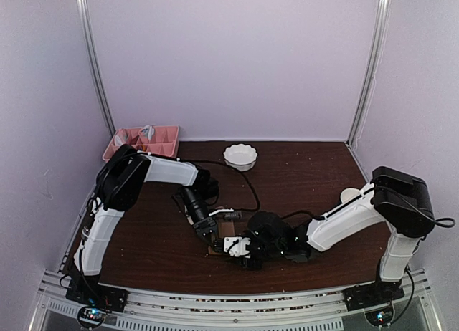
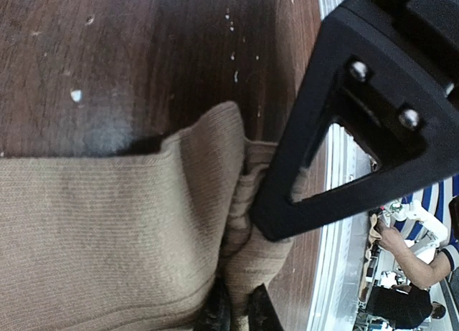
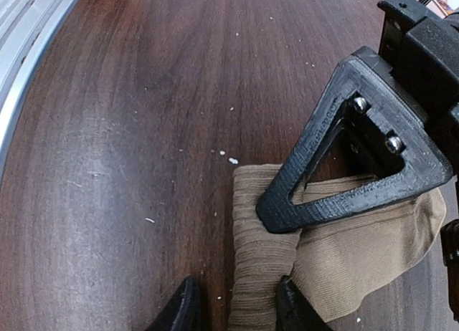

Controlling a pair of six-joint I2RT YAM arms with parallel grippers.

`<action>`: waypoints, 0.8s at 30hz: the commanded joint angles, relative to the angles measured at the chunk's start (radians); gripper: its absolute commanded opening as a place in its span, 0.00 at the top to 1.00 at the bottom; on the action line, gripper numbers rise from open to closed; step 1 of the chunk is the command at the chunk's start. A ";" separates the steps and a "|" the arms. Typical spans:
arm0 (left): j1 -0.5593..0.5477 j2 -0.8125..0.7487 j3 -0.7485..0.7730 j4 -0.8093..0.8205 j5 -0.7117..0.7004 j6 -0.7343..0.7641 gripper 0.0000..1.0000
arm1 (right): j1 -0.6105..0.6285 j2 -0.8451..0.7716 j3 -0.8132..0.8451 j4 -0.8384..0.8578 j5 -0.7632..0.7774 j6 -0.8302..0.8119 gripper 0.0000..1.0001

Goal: Roll the socks
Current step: Roll the sock at the center of the board.

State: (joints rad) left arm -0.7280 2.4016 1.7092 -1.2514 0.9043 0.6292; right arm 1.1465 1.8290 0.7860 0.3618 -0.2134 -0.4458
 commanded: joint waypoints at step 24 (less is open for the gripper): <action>0.057 -0.394 -0.169 0.264 -0.190 0.078 0.40 | -0.074 0.029 0.077 -0.326 -0.108 0.320 1.00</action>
State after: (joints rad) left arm -0.6910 2.1353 1.5665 -1.0973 0.7761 0.6907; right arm 1.0870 1.8622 0.8730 0.2306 -0.2943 -0.2523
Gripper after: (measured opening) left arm 0.601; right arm 0.077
